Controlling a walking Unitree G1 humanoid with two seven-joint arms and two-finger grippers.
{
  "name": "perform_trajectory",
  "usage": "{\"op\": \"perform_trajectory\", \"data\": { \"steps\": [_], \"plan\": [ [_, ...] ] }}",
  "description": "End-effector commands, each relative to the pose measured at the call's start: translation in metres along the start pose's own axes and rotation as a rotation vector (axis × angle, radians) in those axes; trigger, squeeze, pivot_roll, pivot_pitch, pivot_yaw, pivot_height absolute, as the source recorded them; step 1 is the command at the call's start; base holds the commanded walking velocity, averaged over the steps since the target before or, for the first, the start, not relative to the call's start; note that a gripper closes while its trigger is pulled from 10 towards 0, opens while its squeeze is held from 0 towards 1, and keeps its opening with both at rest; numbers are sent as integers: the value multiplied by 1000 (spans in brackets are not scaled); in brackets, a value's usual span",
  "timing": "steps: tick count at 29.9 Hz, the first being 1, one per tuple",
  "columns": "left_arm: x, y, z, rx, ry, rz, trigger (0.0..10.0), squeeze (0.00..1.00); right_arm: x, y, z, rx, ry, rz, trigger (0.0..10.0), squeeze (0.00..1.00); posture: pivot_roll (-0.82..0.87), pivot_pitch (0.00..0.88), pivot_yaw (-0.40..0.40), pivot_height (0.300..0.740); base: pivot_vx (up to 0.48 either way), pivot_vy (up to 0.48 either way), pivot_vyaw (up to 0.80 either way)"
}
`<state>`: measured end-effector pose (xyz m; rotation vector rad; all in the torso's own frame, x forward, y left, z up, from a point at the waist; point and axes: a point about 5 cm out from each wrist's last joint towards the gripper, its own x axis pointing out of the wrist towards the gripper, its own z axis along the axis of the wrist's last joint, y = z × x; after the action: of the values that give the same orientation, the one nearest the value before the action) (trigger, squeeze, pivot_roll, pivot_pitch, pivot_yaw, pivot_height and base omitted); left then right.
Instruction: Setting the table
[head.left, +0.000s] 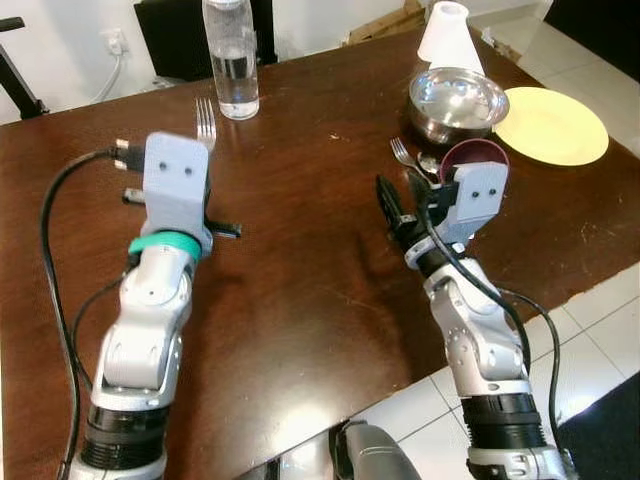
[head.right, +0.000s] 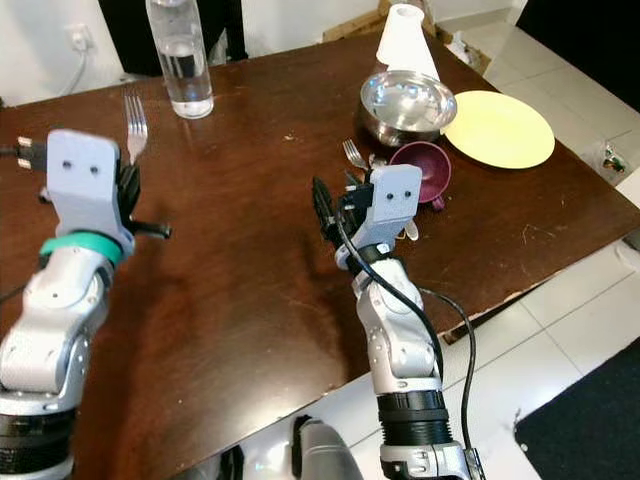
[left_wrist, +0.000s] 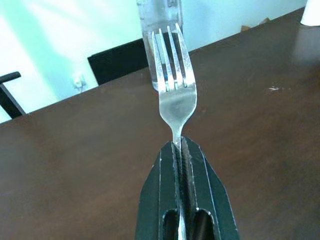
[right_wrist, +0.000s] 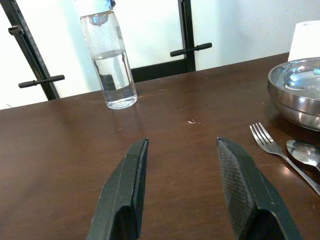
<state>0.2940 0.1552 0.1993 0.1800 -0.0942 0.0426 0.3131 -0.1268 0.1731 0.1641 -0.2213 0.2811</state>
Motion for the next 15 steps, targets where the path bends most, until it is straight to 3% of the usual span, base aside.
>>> {"op": "perform_trajectory", "data": {
  "steps": [1, 15],
  "plan": [
    [0, 0, -3, -24, 24, 5, 10000, 0, 0, 0, 0, 10, 1, -5, 10000, 0, -89, 77, 11, 740, 0, 0, 0],
    [1, -5, -8, -56, 54, -6, 10000, 0, -2, 1, -2, 30, 15, 1, 10000, 0, -93, 68, 18, 740, 0, 0, 0]
  ]
}}
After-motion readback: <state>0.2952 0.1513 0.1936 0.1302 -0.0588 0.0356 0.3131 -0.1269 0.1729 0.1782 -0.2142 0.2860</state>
